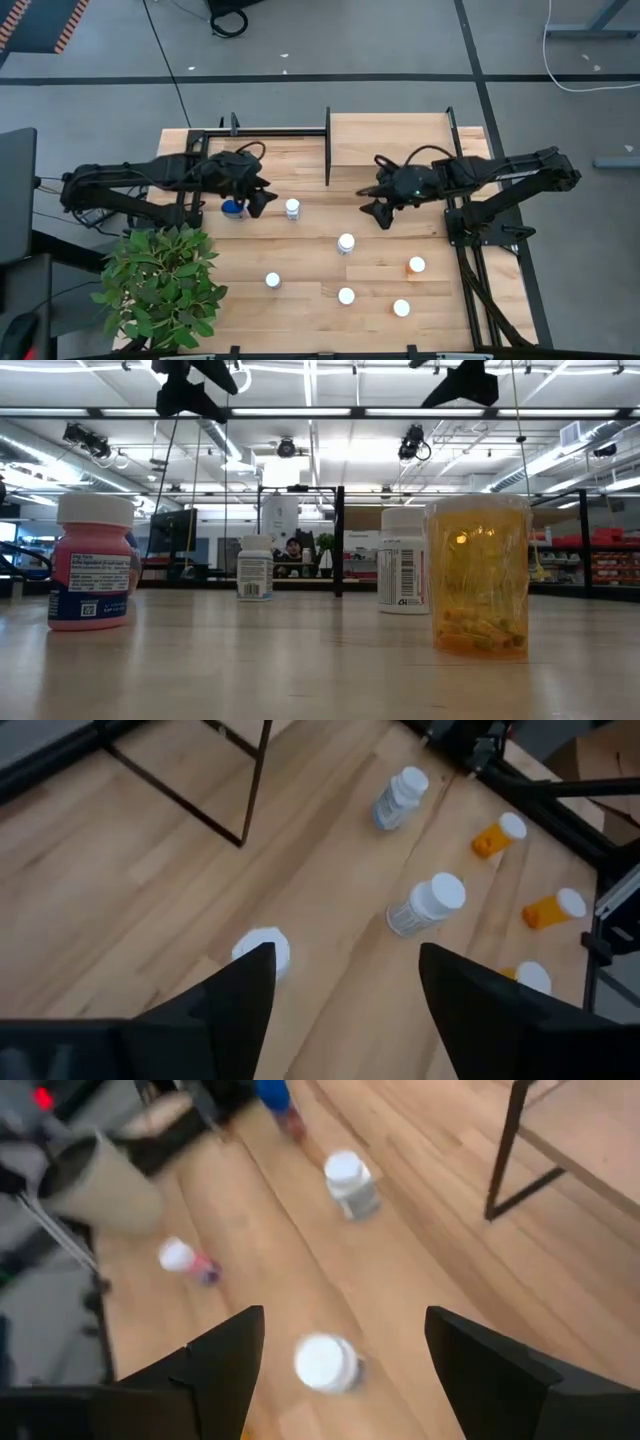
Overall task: Pick and place medicine bottles onto shelf by color
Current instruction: Put the left white and blue medicine bottle on the shelf
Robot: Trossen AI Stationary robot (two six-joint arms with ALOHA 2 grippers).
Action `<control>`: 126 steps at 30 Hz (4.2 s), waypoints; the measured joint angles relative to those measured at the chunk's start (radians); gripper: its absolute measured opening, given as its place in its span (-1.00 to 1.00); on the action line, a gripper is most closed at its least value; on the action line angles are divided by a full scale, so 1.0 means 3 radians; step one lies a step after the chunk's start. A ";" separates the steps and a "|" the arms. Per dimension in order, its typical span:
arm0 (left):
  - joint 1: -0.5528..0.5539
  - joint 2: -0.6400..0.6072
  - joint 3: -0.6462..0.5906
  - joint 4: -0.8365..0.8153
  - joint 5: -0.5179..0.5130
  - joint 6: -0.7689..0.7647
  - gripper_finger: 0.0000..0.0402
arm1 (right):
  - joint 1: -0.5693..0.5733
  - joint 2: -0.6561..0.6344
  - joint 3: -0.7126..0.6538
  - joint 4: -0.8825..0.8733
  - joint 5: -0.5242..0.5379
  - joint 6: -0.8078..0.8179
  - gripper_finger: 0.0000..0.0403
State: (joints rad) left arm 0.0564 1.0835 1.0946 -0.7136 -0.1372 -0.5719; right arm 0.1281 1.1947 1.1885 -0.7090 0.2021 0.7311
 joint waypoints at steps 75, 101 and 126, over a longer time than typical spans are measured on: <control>0.0305 0.2001 0.0000 0.0389 0.0316 0.1681 0.30 | 0.0877 -0.0031 -0.0003 -0.1219 0.0717 0.1480 0.41; 0.0301 0.1974 0.0743 0.0103 0.0389 0.1518 0.02 | 0.0877 -0.0031 -0.0003 -0.1221 0.0719 0.1365 0.41; 0.0742 0.2596 0.2452 0.0082 0.0280 0.2409 0.03 | 0.0876 -0.0031 -0.0001 -0.1241 0.0070 0.1592 0.41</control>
State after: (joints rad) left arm 0.2788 1.8623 1.8302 -0.6890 -0.0533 0.1508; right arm 0.3908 1.1854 1.1881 -1.0812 0.2230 1.2088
